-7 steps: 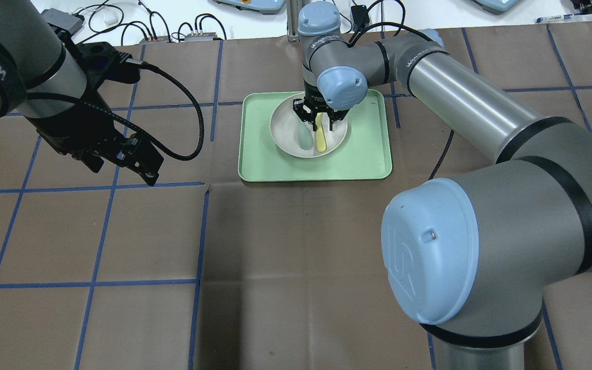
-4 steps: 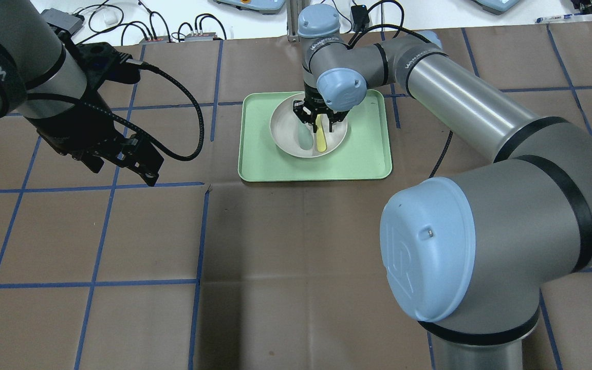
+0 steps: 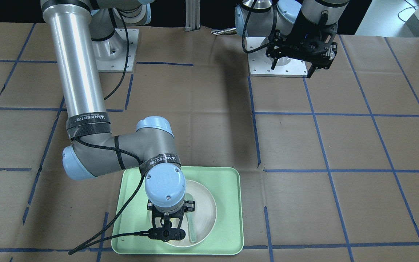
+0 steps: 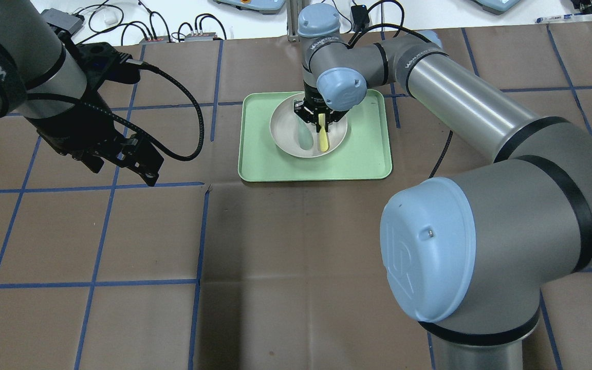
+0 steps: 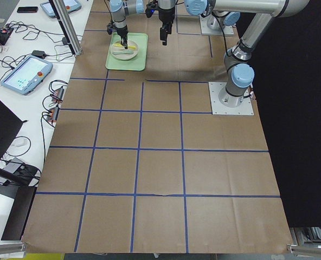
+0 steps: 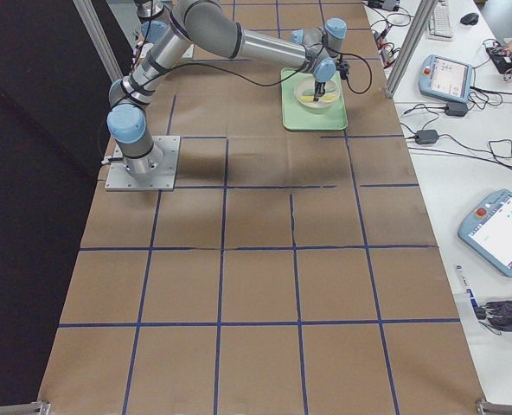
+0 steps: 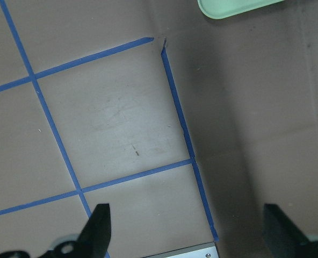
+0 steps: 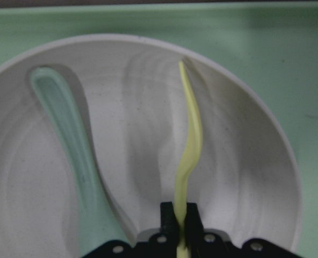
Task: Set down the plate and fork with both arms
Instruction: 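Lift the yellow fork out of the plate with the right gripper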
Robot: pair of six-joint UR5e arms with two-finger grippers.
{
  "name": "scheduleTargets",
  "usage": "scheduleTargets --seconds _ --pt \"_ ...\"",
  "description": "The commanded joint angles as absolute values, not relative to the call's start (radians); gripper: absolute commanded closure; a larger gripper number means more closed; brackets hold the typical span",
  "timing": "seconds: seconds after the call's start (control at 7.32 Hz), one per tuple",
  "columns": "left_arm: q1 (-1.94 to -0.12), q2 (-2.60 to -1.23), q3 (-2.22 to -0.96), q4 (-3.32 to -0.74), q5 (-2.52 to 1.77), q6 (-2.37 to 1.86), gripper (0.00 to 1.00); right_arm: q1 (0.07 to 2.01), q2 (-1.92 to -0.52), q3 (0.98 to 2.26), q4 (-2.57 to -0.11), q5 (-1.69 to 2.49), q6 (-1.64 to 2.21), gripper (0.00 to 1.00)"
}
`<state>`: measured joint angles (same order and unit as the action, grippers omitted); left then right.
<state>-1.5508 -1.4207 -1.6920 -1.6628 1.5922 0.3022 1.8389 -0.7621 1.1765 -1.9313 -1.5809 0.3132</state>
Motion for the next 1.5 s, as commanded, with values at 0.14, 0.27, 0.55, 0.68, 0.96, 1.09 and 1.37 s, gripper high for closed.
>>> scheduleTargets --seconds 0.14,0.27,0.55,0.68,0.96,1.09,1.37 --pt "-1.551 -1.422 -1.692 -1.663 1.592 0.301 0.00 1.839 -0.773 1.175 -1.931 -1.580 0.318 1.00" --pt "-1.551 -1.419 -1.693 -1.663 1.592 0.301 0.00 1.839 -0.776 1.172 -1.931 -1.578 0.318 1.00" --pt "-1.551 -1.419 -1.695 -1.663 1.592 0.302 0.00 1.839 -0.802 1.122 -1.873 -1.578 0.319 1.00" --pt "-1.551 -1.417 -1.698 -1.663 1.592 0.302 0.00 1.839 -0.825 1.094 -1.817 -1.578 0.319 1.00" --pt "-1.551 -1.419 -1.698 -1.663 1.592 0.302 0.00 1.827 -0.885 1.115 -1.784 -1.592 0.302 1.00" --pt "-1.551 -1.417 -1.698 -1.663 1.592 0.304 0.00 1.800 -0.902 1.147 -1.784 -1.598 0.275 1.00" --pt "-1.551 -1.417 -1.700 -1.663 1.592 0.305 0.00 1.741 -0.934 1.210 -1.792 -1.623 0.200 1.00"
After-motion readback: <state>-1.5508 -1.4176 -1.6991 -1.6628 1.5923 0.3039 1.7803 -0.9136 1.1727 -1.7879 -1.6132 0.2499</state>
